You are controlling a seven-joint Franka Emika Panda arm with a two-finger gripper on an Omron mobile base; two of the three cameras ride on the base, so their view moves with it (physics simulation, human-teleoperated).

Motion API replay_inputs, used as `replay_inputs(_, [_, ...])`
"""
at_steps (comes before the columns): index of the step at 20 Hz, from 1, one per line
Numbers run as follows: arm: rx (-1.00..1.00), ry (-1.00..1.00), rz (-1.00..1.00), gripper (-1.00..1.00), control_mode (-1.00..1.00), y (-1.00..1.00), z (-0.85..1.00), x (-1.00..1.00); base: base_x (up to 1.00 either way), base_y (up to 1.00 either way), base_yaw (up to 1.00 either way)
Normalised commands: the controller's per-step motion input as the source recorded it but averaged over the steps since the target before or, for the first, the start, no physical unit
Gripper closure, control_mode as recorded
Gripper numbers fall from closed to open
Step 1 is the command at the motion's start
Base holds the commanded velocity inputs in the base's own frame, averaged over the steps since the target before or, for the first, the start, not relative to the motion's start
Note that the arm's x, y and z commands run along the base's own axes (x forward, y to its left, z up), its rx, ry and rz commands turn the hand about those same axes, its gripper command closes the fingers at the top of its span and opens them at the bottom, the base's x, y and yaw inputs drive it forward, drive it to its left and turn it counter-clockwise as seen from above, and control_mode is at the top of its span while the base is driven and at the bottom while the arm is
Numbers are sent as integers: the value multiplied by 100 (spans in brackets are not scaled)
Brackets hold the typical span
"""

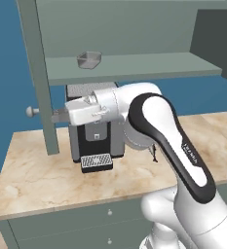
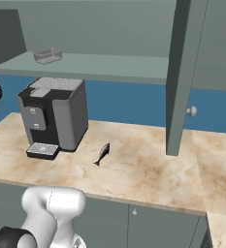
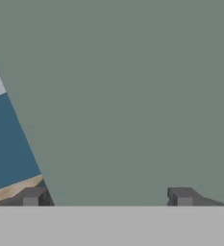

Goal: Retrieve the tupperware from the cabinet, then place the raw meat into the tupperware to avoid contamination.

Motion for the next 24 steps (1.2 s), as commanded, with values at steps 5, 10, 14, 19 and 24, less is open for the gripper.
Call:
replay_inputs(5, [0,0,0,-100,-100,6,0,6,0,0,0])
replay_inputs(10, [0,-2,-4,-100,-100,-11,0,-21,0,0,0])
replay_inputs(14, [0,-5,-6,-100,-100,-21,0,-37,0,0,0])
replay_inputs(19, [0,-5,-5,-100,-100,-14,7,-40,0,0,0])
replay_inputs(24, [0,-8,-6,-100,-100,-32,13,-29,0,0,0])
